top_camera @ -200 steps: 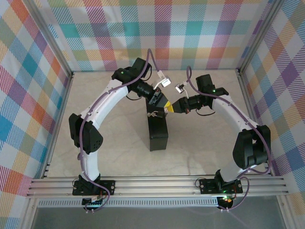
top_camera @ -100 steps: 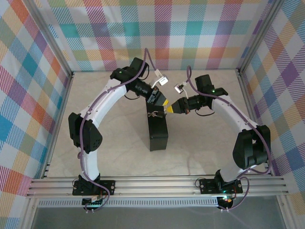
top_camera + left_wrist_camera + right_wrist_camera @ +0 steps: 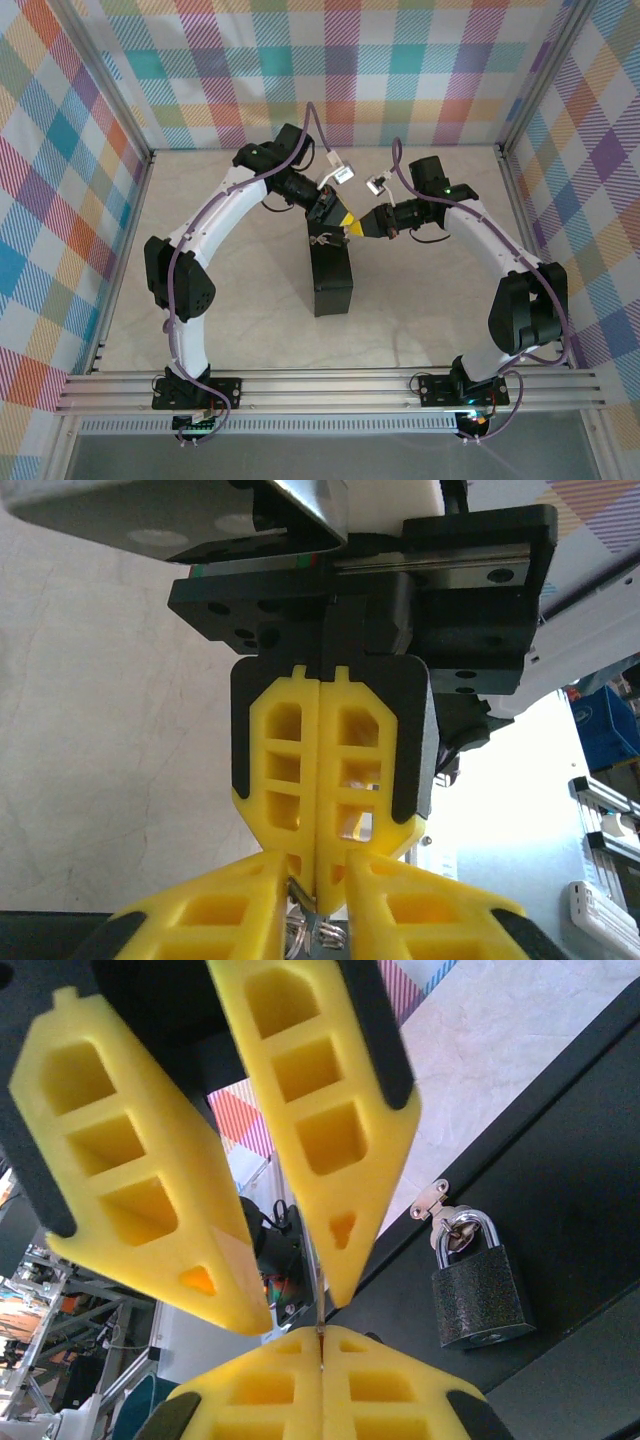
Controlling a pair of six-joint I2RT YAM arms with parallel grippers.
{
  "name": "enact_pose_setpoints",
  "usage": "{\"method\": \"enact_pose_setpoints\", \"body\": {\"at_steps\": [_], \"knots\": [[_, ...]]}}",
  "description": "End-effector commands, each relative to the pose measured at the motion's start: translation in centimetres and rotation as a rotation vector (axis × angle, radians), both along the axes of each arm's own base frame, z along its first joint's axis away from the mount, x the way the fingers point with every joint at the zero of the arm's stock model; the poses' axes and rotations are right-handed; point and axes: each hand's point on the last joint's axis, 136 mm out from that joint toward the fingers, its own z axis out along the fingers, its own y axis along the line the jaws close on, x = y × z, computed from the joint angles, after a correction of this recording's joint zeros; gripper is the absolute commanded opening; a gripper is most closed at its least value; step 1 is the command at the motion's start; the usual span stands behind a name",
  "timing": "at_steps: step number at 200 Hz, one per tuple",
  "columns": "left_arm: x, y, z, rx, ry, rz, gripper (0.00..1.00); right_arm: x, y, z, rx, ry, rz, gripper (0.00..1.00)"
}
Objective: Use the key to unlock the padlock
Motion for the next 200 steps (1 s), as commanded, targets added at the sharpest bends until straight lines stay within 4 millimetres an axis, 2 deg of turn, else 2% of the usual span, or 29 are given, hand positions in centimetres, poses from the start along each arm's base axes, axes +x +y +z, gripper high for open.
{"method": "enact_pose_setpoints", "body": {"at_steps": [1,48,72,88,105,139,180,200], "knots": [[-1.0,-0.2,-0.5,-0.01,0.048,-0.04,0.14,-0.3,0.2,0.6,0.041,-0.031,0.028,0.0],[-1.4,-0.2,-0.6,-0.019,0.059,-0.054,0.0,-0.3,0.2,0.7,0.046,-0.033,0.028,0.0],[-1.1,-0.3,-0.8,-0.023,0.066,-0.033,0.0,-0.2,0.1,0.5,0.042,-0.028,0.02,0.0],[-0.1,-0.4,-0.6,-0.036,0.068,0.012,0.0,0.0,-0.1,0.3,0.043,-0.023,0.013,0.01],[0.9,-0.3,-0.4,-0.049,0.068,0.062,0.0,0.0,-0.3,0.1,0.047,-0.015,0.008,0.06],[2.5,0.1,-0.4,-0.044,0.063,0.141,0.0,0.1,-0.4,-0.1,0.058,-0.012,0.006,0.27],[4.7,1.1,0.7,-0.088,0.047,0.264,0.0,0.4,-0.8,-0.2,0.072,0.002,-0.018,0.35],[5.6,1.1,1.3,-0.11,0.039,0.322,0.0,1.7,-1.3,0.1,0.102,0.04,-0.084,0.41]]}}
